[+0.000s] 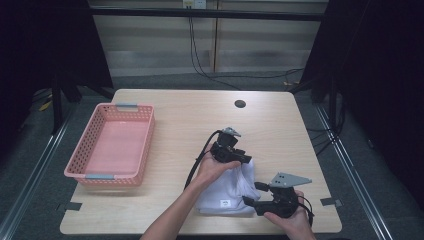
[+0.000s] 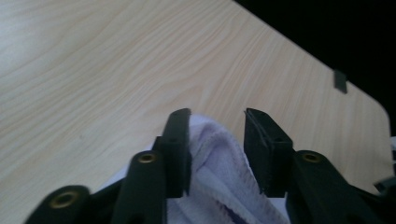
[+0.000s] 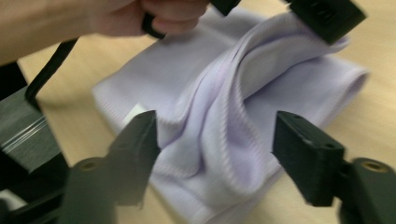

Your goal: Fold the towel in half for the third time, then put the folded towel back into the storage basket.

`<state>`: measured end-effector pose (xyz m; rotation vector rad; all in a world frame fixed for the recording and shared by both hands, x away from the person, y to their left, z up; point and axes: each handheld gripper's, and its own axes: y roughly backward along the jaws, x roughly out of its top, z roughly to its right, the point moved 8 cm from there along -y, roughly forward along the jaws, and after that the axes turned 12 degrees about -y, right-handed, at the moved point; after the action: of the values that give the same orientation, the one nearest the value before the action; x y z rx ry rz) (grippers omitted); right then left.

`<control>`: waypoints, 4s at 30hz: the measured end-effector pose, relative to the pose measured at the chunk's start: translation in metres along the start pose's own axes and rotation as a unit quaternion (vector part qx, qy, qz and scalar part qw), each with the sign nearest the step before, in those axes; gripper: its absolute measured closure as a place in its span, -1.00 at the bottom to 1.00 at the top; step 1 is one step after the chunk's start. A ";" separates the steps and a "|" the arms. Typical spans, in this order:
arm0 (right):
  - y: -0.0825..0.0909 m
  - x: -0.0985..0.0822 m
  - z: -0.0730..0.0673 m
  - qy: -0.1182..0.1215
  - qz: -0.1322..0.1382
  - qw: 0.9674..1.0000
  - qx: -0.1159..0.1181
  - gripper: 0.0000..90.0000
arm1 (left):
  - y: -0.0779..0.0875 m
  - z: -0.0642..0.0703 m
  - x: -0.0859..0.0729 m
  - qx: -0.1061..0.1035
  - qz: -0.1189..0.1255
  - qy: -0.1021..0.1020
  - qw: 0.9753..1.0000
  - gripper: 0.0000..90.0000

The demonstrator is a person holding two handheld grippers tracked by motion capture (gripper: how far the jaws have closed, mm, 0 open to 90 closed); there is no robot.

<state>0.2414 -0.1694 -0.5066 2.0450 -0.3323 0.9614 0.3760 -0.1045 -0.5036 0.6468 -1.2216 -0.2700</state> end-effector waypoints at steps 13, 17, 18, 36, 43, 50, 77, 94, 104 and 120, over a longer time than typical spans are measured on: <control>-0.033 0.074 0.031 -0.003 0.038 0.998 -0.059 -0.53 | 0.078 -0.014 -0.023 0.064 0.028 0.002 0.998 -0.11; -0.062 0.094 0.040 0.001 0.014 0.997 -0.070 -0.55 | 0.095 -0.014 -0.042 0.074 0.014 0.001 0.997 -0.13; -0.070 0.093 0.042 0.004 0.003 0.997 -0.076 -0.54 | 0.099 -0.013 -0.047 0.075 0.011 0.001 0.997 -0.14; -0.077 0.055 0.095 0.011 -0.052 0.995 -0.084 -0.42 | 0.122 0.045 -0.138 0.043 -0.055 -0.009 0.998 -0.40; -0.086 0.055 0.092 0.002 -0.063 0.997 -0.033 -0.62 | 0.119 0.048 -0.148 0.032 -0.064 -0.003 0.997 -0.46; -0.095 0.048 0.091 0.006 -0.094 0.995 -0.019 -0.61 | 0.103 0.052 -0.150 0.036 -0.085 -0.006 0.996 -0.55; -0.087 0.048 0.075 0.001 -0.123 0.992 0.040 0.52 | 0.102 0.055 -0.138 -0.004 -0.063 -0.020 0.998 0.64; -0.069 0.072 0.079 -0.015 -0.088 0.995 0.036 0.54 | 0.111 0.057 -0.104 -0.009 -0.015 -0.027 0.999 0.65; -0.061 0.097 0.078 -0.011 -0.072 0.996 0.044 0.55 | 0.127 0.050 -0.083 0.000 0.009 -0.037 0.999 0.65; -0.077 0.150 0.048 0.006 -0.057 0.995 0.078 0.56 | 0.175 0.026 -0.075 0.037 0.042 -0.031 0.998 0.65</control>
<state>0.4077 -0.1437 -0.4579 2.1740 -0.1355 0.9541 0.3015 0.0654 -0.4538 0.6523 -1.3201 -0.1759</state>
